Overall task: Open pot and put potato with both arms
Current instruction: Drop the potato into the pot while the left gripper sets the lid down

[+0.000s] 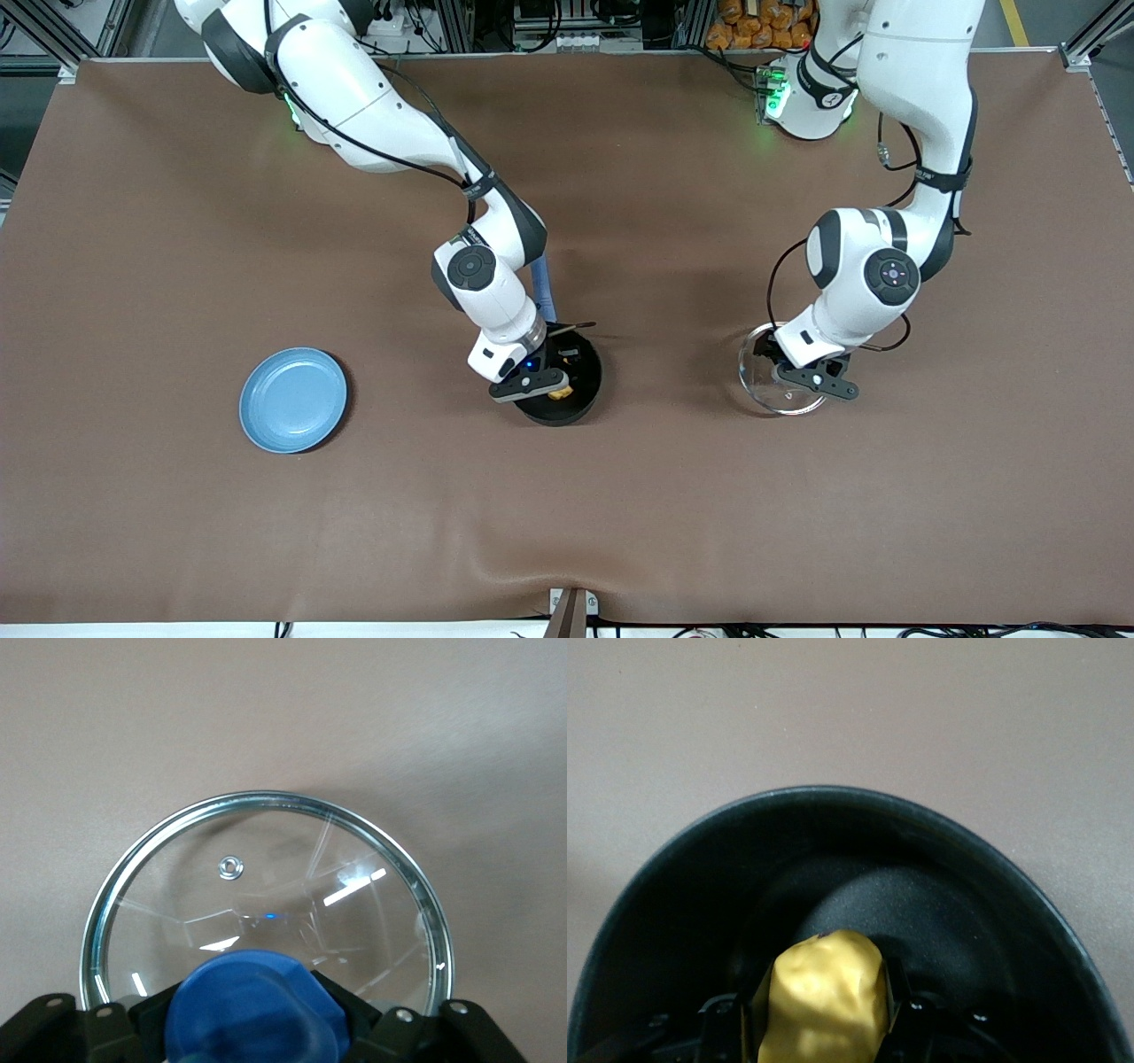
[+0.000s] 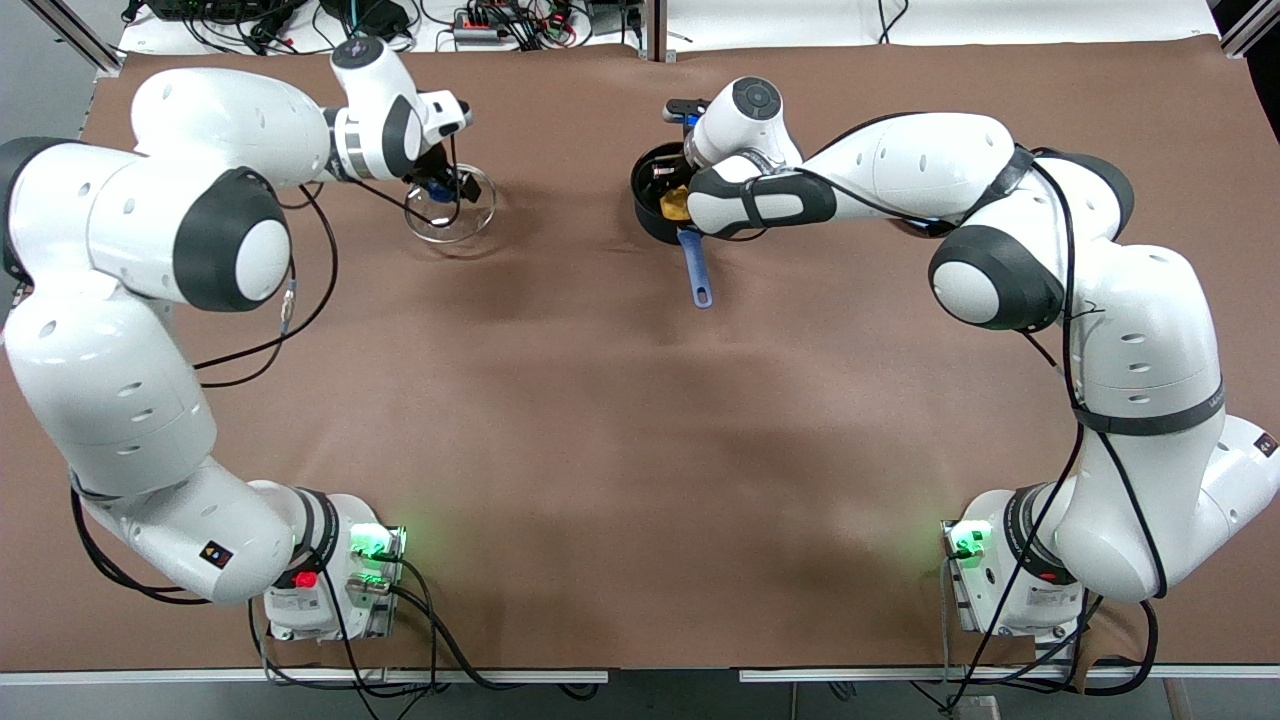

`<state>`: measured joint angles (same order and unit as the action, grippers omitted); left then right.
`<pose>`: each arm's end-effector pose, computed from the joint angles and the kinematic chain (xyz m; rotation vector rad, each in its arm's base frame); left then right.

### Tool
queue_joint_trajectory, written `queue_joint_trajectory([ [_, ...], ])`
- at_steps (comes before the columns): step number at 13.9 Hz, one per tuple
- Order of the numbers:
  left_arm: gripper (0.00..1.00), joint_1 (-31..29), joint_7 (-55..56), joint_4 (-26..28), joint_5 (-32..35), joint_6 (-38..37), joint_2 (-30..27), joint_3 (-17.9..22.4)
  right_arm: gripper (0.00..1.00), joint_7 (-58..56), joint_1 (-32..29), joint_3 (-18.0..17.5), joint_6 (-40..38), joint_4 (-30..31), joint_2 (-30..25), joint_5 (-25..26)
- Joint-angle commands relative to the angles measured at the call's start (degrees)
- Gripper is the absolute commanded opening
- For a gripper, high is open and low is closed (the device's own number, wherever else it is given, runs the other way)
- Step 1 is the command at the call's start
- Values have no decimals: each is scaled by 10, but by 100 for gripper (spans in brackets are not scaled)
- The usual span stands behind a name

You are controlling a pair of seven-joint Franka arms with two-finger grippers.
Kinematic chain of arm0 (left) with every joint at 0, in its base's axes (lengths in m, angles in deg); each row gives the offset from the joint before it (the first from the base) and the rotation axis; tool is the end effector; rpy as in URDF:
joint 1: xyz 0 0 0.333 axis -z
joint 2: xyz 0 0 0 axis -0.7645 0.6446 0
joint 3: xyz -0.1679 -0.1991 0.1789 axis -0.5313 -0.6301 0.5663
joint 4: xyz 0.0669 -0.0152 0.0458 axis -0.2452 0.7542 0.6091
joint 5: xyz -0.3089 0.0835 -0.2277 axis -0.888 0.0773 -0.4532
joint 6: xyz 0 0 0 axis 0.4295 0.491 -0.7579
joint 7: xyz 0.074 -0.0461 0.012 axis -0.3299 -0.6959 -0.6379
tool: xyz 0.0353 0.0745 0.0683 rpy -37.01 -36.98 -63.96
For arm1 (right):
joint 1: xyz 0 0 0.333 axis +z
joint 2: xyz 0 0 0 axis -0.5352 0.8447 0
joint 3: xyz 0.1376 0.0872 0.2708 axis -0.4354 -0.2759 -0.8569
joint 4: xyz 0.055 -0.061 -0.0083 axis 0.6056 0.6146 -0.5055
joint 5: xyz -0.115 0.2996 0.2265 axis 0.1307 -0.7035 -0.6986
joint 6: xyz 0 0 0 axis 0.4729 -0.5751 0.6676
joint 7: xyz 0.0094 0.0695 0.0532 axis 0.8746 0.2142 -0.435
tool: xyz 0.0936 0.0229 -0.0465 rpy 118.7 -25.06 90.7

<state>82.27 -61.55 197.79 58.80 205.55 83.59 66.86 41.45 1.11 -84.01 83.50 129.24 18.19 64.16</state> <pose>0.5860 -0.1354 0.2153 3.0568 -0.5291 0.1256 0.5885 0.4522 0.1948 -2.8282 -0.1747 -0.4040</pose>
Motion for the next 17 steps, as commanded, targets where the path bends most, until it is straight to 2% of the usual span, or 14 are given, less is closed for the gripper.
queue_joint_trajectory([
  [1,8,-8,-71,-1,-64,28,18,-6,32,2,5,6,-3,-23,18,9],
  [3,9,-8,-86,-2,-81,28,21,-6,97,2,5,5,-2,-23,18,8],
  [4,27,-7,-87,-3,-81,28,21,-6,100,1,5,6,-3,-23,15,8],
  [5,98,-7,-88,-6,-81,28,22,-6,100,1,4,6,-7,-23,8,11],
  [8,100,-4,-82,-8,-81,27,15,-6,100,1,-2,6,-26,-18,-17,7],
  [12,100,-4,-80,-22,-73,4,-21,-5,100,2,-11,9,-134,-17,-77,7],
  [13,100,-4,-79,-31,-68,-18,-40,-3,100,5,-16,10,-179,-17,-103,7],
  [15,100,-8,-64,-80,-37,-108,-67,-1,100,35,-36,11,-285,-17,-164,8],
  [17,100,-15,12,-146,35,-215,-83,0,100,36,-74,14,-379,-17,-216,10],
])
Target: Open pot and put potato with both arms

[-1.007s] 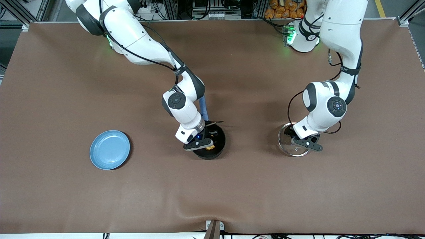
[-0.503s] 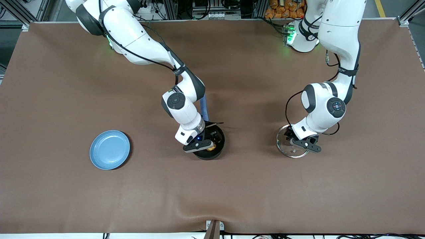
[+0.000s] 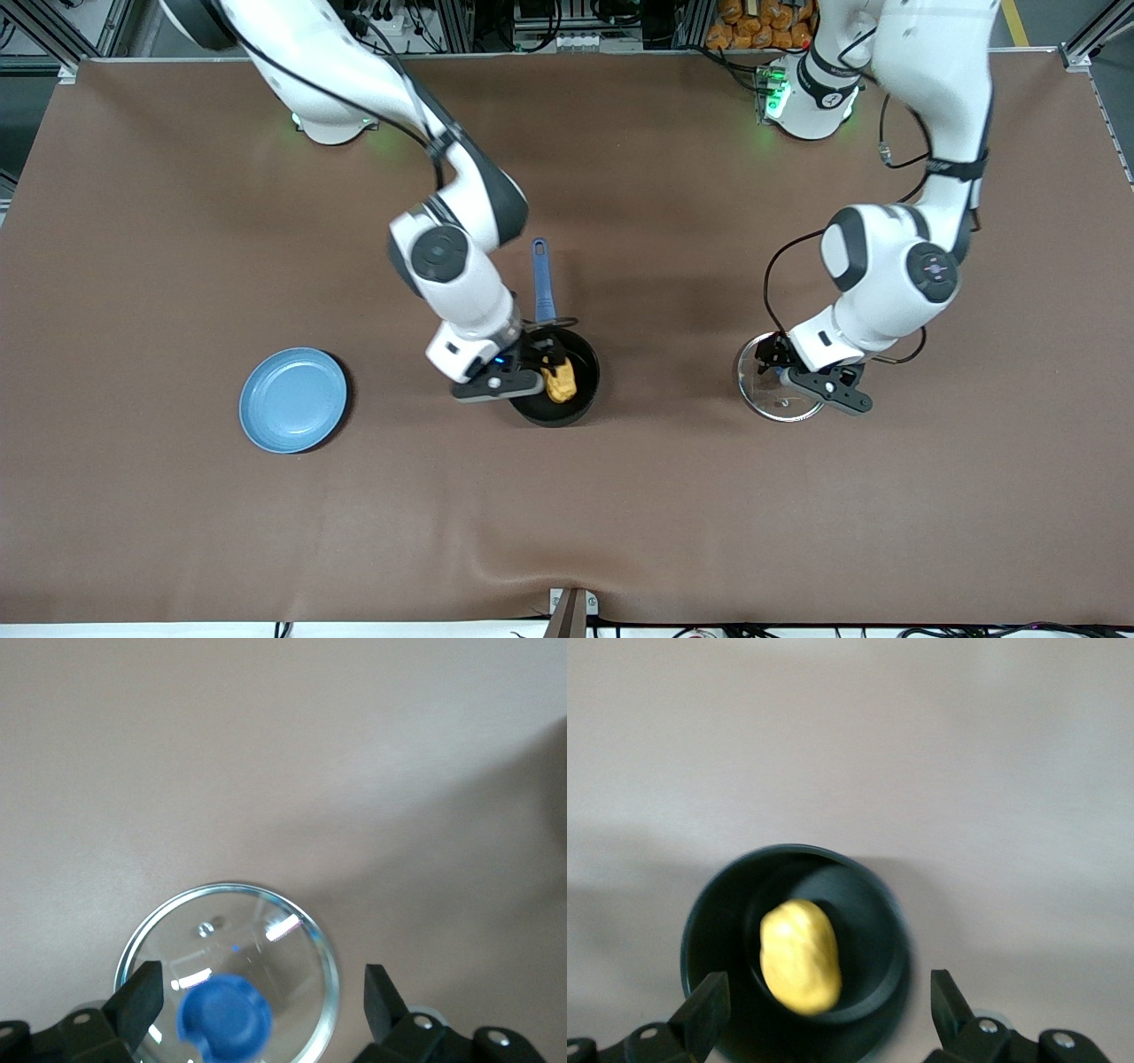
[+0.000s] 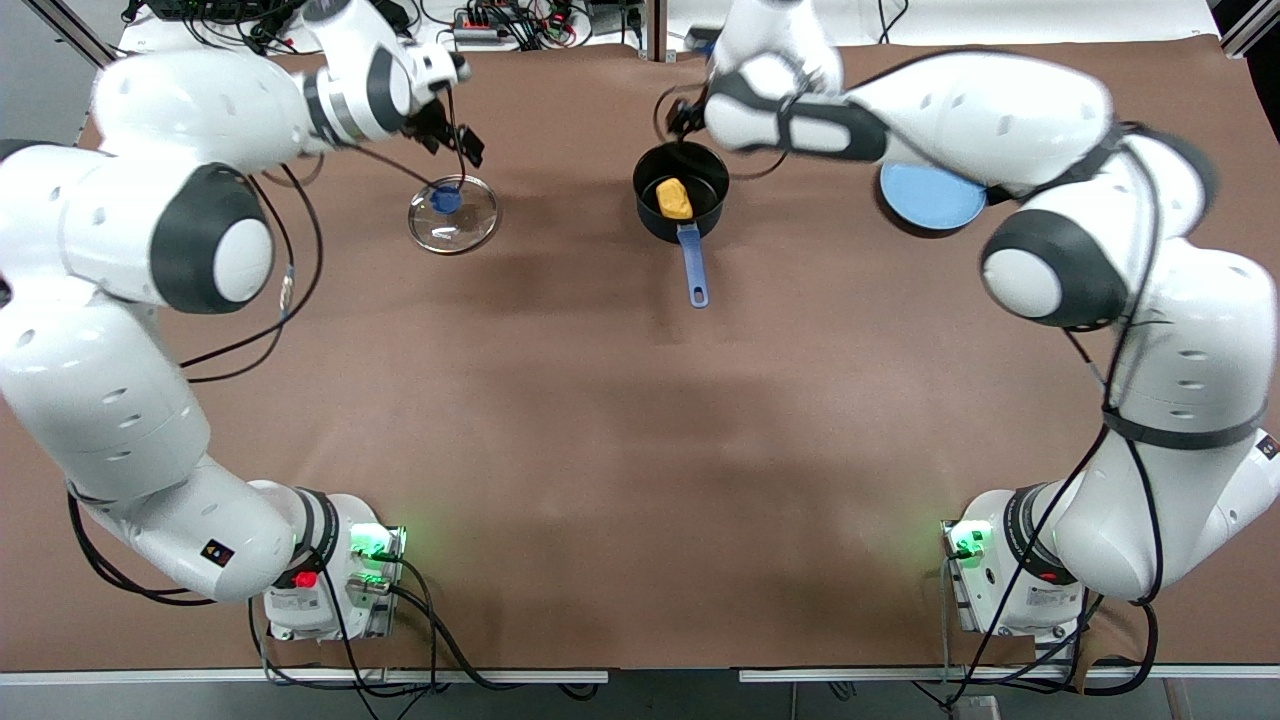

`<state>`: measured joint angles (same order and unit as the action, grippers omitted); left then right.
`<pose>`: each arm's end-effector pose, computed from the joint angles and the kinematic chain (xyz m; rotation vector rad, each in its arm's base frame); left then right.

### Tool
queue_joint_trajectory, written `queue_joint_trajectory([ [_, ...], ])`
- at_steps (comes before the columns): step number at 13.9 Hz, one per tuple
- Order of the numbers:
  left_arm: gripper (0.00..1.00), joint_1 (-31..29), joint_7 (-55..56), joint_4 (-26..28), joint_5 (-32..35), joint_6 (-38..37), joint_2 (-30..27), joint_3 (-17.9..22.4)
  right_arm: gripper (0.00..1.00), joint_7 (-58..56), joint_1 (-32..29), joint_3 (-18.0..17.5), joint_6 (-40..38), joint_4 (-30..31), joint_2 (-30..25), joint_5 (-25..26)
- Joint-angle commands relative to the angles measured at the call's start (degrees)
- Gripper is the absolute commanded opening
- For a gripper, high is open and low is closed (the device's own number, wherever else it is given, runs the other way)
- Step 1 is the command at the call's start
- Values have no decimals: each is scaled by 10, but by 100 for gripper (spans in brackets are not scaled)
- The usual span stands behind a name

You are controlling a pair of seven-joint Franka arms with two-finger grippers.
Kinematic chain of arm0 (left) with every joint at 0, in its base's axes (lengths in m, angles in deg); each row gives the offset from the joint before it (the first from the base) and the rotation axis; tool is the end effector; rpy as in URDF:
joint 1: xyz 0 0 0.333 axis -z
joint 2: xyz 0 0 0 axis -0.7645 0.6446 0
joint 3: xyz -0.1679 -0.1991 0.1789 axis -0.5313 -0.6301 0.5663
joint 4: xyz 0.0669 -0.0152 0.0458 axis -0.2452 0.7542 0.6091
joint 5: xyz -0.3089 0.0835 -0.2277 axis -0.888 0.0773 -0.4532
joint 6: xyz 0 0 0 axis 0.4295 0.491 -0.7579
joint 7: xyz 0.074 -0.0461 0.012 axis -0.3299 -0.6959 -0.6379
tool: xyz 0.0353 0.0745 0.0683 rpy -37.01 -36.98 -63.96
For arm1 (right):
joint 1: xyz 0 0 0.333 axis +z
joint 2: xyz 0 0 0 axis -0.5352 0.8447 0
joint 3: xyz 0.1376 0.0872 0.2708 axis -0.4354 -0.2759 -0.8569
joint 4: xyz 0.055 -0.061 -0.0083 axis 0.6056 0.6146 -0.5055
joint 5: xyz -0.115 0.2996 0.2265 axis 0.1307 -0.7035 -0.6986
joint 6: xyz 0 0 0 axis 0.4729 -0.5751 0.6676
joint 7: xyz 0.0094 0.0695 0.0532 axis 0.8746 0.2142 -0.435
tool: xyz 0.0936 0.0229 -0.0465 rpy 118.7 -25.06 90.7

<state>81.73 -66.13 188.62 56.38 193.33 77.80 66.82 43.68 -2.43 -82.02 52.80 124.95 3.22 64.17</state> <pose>0.6193 -0.1583 0.3208 2.9164 -0.6309 0.1967 0.6171 0.3953 0.3616 -2.9859 -0.0474 -0.1927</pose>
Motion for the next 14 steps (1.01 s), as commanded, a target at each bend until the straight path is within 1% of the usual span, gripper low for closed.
queue_joint_trajectory([
  [1,100,-15,100,-82,95,-139,-38,-4,100,12,-57,-4,-100,26,-86,14],
  [2,100,-15,130,-111,120,-185,-47,-5,100,12,-80,-1,-119,26,-104,21],
  [5,100,-20,170,-195,132,-302,-58,-4,100,-14,-145,2,-196,29,-159,24],
  [6,100,-29,190,-210,141,-332,-71,-8,100,-29,-166,2,-212,34,-176,24],
  [7,100,-55,216,-216,146,-353,-86,-36,100,-52,-182,2,-229,38,-195,25],
  [8,100,-108,248,-217,151,-364,-108,-90,100,-79,-203,2,-236,48,-210,25],
  [9,100,-172,278,-216,155,-373,-126,-160,100,-118,-230,0,-237,64,-231,24],
  [10,100,-231,296,-216,168,-377,-142,-226,100,-147,-243,1,-237,79,-248,24],
  [11,100,-269,308,-215,185,-381,-155,-273,100,-164,-263,1,-237,92,-264,24],
  [14,100,-310,317,-213,190,-400,-188,-311,100,-219,-306,2,-238,128,-309,25],
])
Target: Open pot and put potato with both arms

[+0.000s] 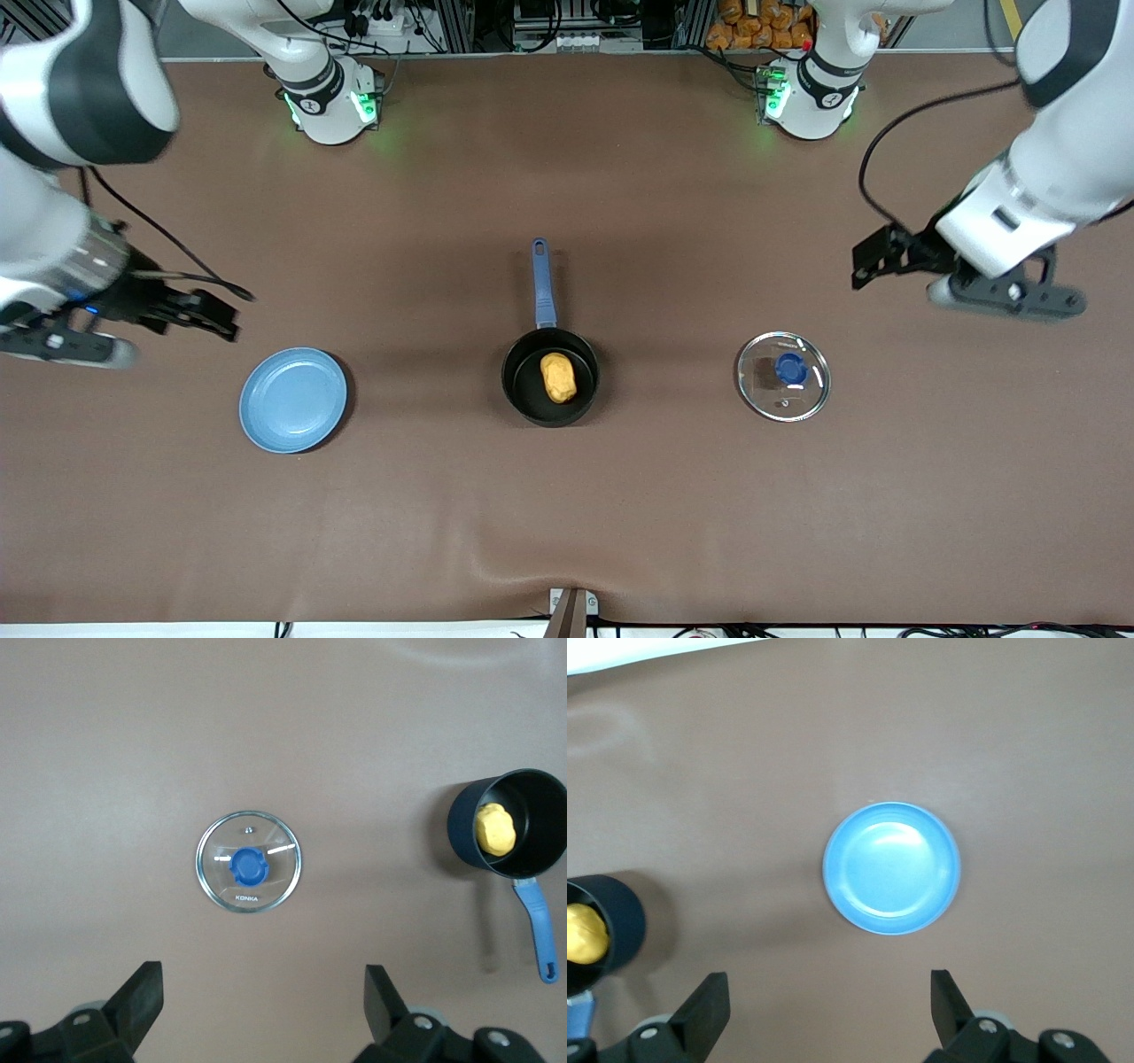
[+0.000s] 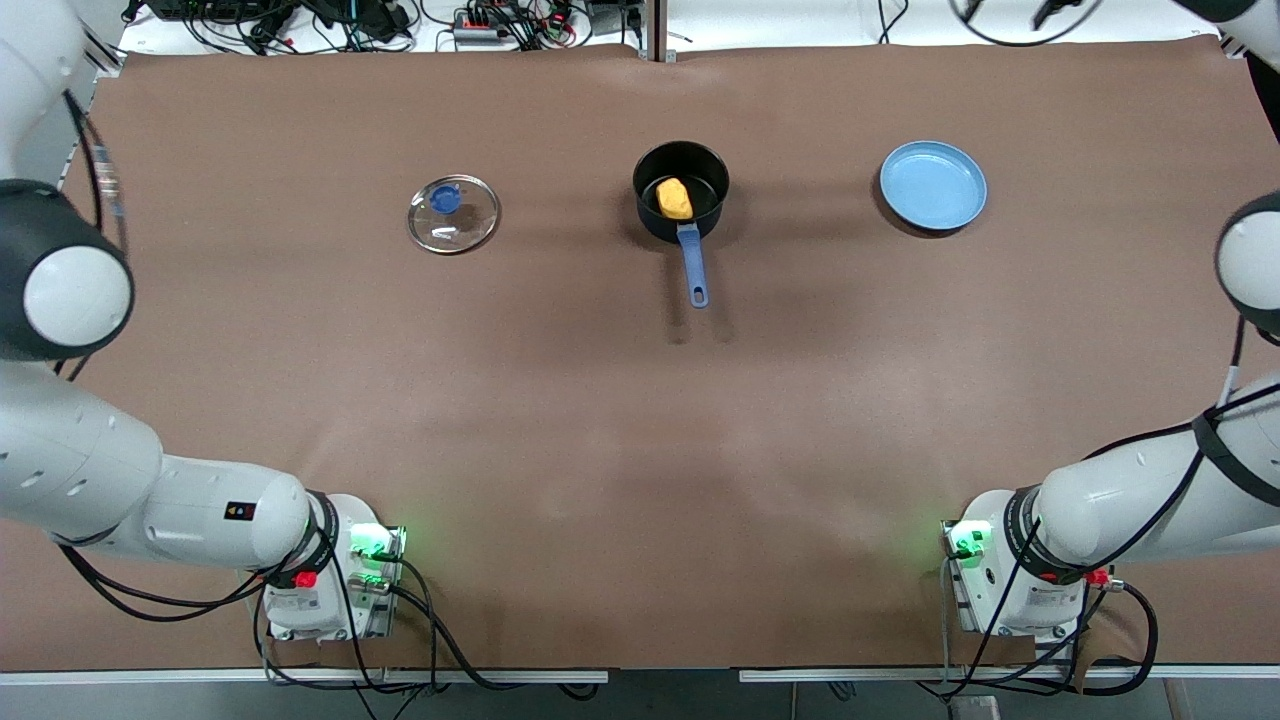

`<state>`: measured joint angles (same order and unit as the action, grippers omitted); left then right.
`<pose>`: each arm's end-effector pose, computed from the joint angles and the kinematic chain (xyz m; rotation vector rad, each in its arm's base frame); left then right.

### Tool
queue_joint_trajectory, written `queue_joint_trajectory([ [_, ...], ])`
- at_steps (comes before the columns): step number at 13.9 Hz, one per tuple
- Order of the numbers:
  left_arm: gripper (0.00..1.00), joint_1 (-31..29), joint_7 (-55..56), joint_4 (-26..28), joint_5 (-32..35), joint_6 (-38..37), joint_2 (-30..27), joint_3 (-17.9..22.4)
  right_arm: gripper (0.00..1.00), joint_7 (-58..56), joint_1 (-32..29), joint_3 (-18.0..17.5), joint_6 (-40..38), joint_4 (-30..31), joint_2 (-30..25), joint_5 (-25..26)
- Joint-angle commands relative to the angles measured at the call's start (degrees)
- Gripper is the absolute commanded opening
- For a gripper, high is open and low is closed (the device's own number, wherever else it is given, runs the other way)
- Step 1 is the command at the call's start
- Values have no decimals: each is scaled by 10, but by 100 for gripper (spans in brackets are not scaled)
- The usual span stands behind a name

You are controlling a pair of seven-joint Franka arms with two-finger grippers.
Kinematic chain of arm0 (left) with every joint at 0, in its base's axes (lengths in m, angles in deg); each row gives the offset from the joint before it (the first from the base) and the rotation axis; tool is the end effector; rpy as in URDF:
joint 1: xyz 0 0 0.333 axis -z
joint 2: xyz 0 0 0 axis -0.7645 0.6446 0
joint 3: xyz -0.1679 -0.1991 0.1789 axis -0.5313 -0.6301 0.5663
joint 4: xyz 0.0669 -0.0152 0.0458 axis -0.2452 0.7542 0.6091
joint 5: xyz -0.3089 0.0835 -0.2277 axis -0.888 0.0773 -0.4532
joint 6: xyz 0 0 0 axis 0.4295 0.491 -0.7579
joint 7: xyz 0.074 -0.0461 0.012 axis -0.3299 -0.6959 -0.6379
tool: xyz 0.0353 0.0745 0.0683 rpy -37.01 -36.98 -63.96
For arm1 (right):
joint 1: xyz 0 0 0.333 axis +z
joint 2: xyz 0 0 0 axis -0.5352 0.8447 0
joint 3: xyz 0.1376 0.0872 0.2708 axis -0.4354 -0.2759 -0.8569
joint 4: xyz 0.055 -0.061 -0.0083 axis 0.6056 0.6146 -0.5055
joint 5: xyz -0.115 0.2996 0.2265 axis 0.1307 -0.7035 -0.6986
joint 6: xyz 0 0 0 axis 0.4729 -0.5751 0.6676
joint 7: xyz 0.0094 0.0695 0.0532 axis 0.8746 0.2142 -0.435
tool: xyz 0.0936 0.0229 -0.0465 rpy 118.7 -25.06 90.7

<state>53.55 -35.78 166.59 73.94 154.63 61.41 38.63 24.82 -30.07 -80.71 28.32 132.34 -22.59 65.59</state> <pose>0.5816 -0.1342 0.6086 3.0252 -0.1830 0.0948 0.6146 0.0450 0.5613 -3.1091 0.1798 -0.1224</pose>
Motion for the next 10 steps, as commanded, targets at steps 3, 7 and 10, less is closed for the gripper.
queue_joint_trajectory([
  [3,100,-102,14,14,15,-13,-54,-97,100,-93,-69,-11,7,84,-89,11],
  [7,100,-103,48,16,26,-13,-53,-97,100,-105,-80,-11,8,119,-123,10],
  [10,100,-102,63,36,72,-13,-50,-98,100,-105,-78,-12,8,121,-126,10],
])
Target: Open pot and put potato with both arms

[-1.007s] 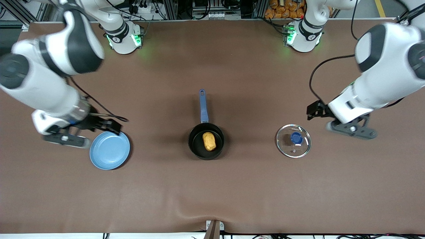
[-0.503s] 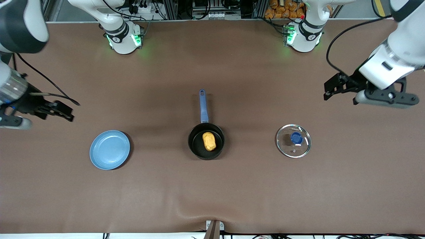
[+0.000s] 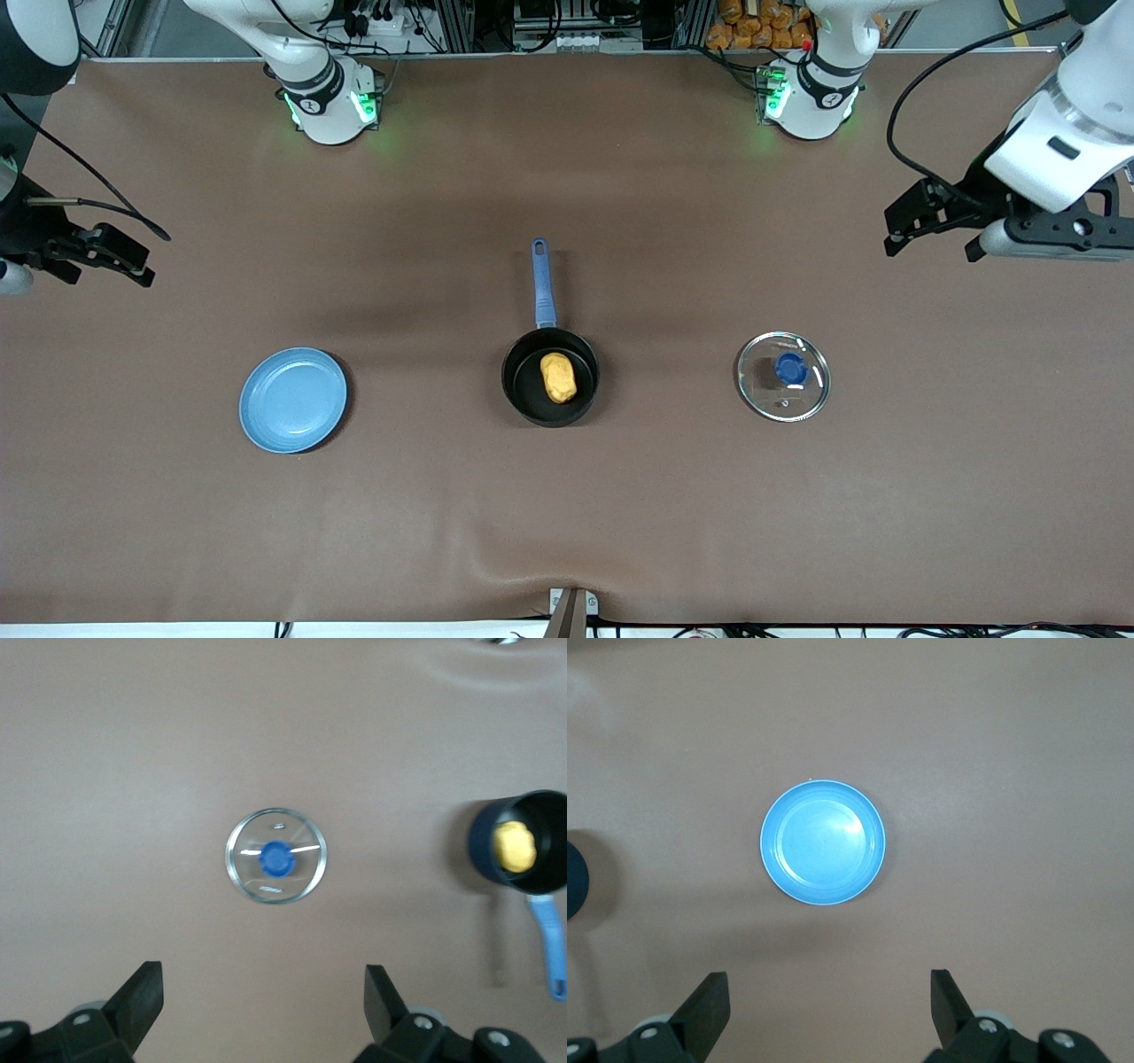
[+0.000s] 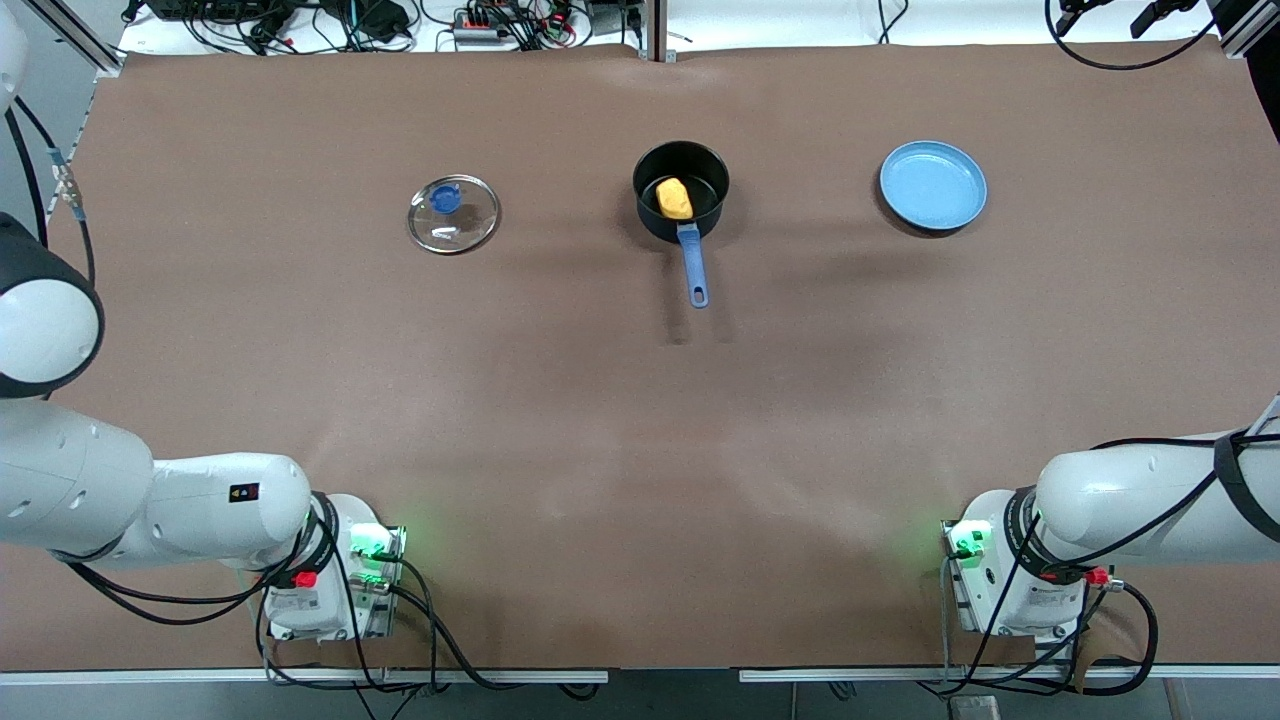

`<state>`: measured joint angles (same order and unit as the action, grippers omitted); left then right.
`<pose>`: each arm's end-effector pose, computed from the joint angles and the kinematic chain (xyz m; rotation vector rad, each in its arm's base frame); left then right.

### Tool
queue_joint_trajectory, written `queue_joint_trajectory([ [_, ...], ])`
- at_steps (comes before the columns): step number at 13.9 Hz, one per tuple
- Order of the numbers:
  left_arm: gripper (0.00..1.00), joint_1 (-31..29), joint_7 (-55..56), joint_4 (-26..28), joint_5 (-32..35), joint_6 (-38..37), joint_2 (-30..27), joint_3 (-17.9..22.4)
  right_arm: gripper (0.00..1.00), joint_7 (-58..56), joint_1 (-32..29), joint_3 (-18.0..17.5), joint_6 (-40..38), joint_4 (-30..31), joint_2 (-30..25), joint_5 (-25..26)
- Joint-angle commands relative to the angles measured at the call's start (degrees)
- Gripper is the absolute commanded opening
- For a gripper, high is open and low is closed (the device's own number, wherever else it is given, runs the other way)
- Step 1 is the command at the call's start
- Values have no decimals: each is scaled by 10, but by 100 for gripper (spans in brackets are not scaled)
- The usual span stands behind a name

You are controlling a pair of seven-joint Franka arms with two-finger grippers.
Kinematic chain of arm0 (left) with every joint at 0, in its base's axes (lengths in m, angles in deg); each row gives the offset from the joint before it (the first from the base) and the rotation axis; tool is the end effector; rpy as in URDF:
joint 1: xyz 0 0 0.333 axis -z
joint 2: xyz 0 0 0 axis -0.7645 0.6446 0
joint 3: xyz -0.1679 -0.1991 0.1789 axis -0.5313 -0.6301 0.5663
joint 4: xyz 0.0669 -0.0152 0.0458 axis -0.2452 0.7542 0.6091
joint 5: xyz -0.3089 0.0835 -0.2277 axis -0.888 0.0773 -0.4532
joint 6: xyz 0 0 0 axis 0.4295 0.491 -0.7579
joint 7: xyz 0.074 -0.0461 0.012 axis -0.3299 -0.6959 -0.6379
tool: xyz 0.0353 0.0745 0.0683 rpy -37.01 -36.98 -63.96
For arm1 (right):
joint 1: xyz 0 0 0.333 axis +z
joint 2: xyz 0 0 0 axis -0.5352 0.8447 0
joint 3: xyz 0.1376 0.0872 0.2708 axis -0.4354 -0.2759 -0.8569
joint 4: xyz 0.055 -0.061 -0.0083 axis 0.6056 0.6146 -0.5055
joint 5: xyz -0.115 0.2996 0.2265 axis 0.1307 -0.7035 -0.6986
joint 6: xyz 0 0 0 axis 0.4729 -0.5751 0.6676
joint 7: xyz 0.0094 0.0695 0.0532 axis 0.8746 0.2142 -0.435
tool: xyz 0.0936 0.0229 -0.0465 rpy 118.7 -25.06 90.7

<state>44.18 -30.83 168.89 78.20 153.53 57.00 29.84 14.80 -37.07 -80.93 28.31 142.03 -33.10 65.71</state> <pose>0.5596 -0.1185 0.6320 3.1035 -0.0482 0.1423 0.5598 -0.0238 0.5865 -3.1322 0.0907 -0.1494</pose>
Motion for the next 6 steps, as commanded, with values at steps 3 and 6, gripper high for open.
queue_joint_trajectory([
  [3,100,-7,10,13,32,-2,-5,-9,100,-5,-8,-10,9,25,-21,9],
  [6,100,-6,11,13,32,-2,-3,-10,100,-5,-9,-10,8,25,-22,9],
])
